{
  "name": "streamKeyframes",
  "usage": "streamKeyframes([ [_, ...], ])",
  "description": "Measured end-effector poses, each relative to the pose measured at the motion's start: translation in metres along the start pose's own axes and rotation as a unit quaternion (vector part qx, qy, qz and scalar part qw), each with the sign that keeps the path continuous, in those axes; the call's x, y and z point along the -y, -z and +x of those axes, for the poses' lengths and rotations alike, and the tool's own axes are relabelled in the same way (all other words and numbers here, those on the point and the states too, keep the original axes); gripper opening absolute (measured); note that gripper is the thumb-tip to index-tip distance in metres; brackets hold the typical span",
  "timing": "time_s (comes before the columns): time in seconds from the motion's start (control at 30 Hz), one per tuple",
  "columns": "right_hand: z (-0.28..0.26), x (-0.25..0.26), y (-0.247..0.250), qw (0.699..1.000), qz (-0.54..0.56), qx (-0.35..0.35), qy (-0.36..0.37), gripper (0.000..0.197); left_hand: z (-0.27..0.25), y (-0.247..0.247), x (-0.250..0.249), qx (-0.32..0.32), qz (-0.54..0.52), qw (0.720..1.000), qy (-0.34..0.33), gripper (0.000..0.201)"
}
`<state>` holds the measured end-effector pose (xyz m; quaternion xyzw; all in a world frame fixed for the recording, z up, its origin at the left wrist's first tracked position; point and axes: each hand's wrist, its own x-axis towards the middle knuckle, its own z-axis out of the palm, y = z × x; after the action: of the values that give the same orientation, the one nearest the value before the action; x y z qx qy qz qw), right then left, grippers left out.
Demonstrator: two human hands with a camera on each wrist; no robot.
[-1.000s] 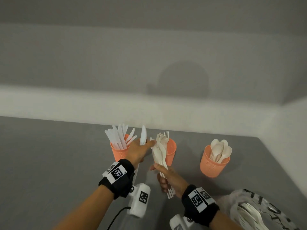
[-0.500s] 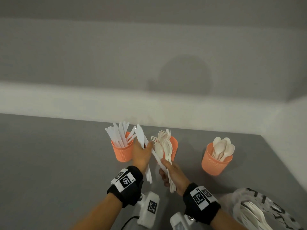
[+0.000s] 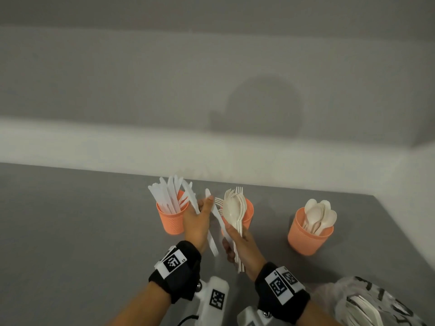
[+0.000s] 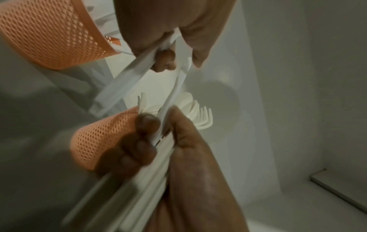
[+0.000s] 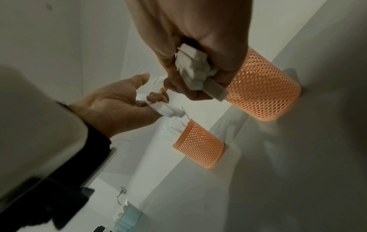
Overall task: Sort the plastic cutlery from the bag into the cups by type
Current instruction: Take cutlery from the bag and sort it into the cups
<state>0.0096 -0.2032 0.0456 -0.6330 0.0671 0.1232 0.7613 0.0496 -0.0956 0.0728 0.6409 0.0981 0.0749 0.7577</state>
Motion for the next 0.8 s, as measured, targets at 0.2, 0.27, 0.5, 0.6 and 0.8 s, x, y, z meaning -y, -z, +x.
streamKeyframes([
  [0.2, 0.006, 0.001, -0.004, 0.999, -0.045, 0.014, -0.002, 0.027, -0.001, -0.005, 0.013, 0.018, 0.058, 0.998, 0.007, 0.031],
  [0.27, 0.005, 0.004, -0.001, 1.0, -0.008, 0.003, -0.029, 0.022, 0.01, -0.001, 0.003, 0.002, 0.064, 0.998, -0.007, 0.035],
  [0.5, 0.005, 0.007, 0.016, 0.998, -0.038, -0.027, -0.043, 0.022, 0.066, 0.028, -0.046, -0.093, 0.024, 0.992, -0.088, 0.023],
  [0.6, 0.007, 0.011, 0.019, 0.997, -0.023, -0.01, -0.068, 0.028, 0.088, 0.035, -0.056, -0.137, 0.044, 0.977, -0.156, 0.026],
  [0.8, 0.009, 0.018, 0.022, 0.994, 0.03, 0.017, -0.101, 0.028, 0.097, 0.041, -0.026, -0.084, 0.164, 0.969, -0.163, 0.015],
])
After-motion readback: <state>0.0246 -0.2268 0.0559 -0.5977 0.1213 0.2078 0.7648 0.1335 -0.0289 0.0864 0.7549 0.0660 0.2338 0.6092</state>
